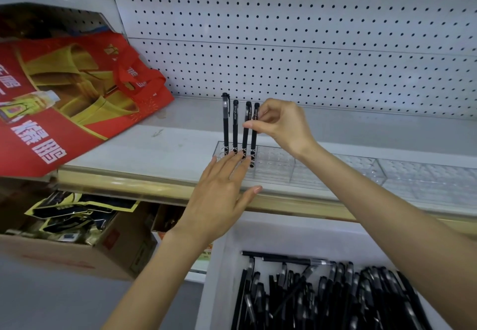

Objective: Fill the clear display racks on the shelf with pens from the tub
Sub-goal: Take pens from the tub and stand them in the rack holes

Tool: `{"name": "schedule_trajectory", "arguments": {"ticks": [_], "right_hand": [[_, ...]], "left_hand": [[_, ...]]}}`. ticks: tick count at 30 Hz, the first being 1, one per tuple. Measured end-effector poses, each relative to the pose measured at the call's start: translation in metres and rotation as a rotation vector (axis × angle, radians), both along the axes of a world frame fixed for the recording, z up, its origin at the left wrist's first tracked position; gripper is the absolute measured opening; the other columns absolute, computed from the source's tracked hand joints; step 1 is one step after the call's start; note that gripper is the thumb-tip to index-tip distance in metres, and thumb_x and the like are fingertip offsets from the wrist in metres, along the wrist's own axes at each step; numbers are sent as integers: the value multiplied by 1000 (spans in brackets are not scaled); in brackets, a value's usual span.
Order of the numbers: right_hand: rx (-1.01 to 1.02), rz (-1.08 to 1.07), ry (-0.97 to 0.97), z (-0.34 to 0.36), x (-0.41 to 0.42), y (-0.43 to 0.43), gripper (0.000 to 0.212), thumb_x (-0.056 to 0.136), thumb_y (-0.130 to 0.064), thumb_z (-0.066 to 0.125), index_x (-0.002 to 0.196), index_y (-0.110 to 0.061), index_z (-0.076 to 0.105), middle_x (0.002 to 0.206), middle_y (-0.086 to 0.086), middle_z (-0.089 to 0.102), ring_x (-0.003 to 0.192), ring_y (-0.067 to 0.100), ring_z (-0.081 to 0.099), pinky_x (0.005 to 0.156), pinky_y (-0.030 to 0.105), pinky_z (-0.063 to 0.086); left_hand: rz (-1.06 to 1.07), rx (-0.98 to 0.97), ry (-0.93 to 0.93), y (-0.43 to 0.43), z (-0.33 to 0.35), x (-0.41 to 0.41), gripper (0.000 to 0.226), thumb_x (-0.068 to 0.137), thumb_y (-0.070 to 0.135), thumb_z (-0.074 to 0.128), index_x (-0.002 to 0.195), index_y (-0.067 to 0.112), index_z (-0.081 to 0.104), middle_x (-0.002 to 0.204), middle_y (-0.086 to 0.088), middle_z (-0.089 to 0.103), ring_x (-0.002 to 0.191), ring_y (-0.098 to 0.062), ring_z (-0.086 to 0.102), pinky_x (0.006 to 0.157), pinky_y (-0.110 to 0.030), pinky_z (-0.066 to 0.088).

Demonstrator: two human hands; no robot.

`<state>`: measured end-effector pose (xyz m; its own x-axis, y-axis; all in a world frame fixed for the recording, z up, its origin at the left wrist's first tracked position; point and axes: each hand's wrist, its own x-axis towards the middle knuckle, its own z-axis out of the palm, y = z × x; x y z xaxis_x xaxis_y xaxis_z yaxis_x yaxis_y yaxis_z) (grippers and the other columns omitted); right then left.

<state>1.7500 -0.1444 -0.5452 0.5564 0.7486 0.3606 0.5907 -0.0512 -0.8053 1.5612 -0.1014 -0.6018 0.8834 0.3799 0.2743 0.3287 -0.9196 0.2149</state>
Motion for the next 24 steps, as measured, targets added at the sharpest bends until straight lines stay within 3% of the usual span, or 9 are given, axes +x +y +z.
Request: {"name": "schedule_trajectory", "arguments": {"ticks": [5, 9, 12, 16, 21, 24], "right_hand": [[-101, -16, -36, 1, 3, -12, 32, 67, -47, 81, 84, -25, 65, 79, -4, 71, 77, 12, 69, 82, 43, 55], [-112, -70, -55, 13, 4, -42, 32, 72, -41, 80, 90, -20, 65, 81, -1, 70, 78, 11, 68, 81, 40, 55], [-77, -106, -27, 11, -4, -90, 26, 73, -35, 81, 86, -19, 64, 76, -1, 69, 72, 9, 67, 77, 38, 57], [-163, -136, -31, -14, -23, -172, 20, 75, -25, 80, 85, -15, 66, 80, -3, 69, 76, 7, 67, 75, 29, 54], [-283, -210, 83, -61, -46, -266, 14, 77, -28, 78, 77, -30, 64, 83, -8, 70, 79, 10, 67, 74, 27, 54], [-358, -309, 178, -97, -57, -300, 13, 77, -28, 77, 81, -20, 67, 76, -4, 69, 74, 14, 68, 70, 31, 57]], "left_hand": [[-23, -35, -8, 0, 0, -2, 76, 89, 63, 9, 152, 22, 19, 160, 3, 12, 146, -8, 0, 118, -29, -6], [-35, -91, -111, -16, 8, -8, 62, 98, 52, 32, 150, 18, 27, 158, -2, 20, 146, -13, 12, 119, -29, 1], [-86, -186, -142, -47, 9, -13, 56, 99, 44, 39, 148, 17, 31, 156, -2, 26, 144, -15, 20, 118, -31, 13], [-155, -271, -53, -91, 1, -21, 49, 98, 42, 41, 143, 23, 39, 143, 3, 42, 132, -16, 38, 103, -31, 36], [-195, -293, 126, -132, -23, -22, 42, 97, 38, 47, 134, 18, 49, 130, -1, 54, 118, -20, 52, 94, -36, 44], [-143, -396, 167, -142, -45, -24, 34, 94, 39, 53, 120, 18, 59, 112, 0, 61, 102, -19, 60, 88, -39, 48]]}}
